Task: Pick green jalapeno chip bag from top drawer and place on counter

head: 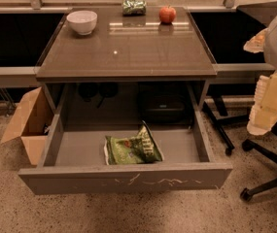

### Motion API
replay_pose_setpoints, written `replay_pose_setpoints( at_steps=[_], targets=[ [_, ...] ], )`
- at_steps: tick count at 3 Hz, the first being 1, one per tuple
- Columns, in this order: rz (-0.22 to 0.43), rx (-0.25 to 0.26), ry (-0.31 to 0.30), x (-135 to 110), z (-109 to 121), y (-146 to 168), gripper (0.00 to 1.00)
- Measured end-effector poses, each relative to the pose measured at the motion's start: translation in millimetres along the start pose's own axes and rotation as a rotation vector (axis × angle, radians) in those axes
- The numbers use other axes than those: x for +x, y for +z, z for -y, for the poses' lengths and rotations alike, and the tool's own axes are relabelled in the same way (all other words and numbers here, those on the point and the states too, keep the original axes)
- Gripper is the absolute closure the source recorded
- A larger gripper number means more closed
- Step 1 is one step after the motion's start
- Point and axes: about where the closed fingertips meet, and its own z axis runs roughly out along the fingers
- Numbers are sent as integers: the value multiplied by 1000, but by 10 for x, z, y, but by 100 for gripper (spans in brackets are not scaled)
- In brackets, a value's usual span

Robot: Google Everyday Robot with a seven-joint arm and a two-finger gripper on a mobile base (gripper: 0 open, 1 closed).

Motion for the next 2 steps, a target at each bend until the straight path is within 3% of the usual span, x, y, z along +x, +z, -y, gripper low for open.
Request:
replay_pose_setpoints(
  at_steps=[1, 2],
  targets=[
    [0, 0, 0, 0, 0, 0, 0],
    [100, -17, -59, -281, 128, 223, 0]
  ],
)
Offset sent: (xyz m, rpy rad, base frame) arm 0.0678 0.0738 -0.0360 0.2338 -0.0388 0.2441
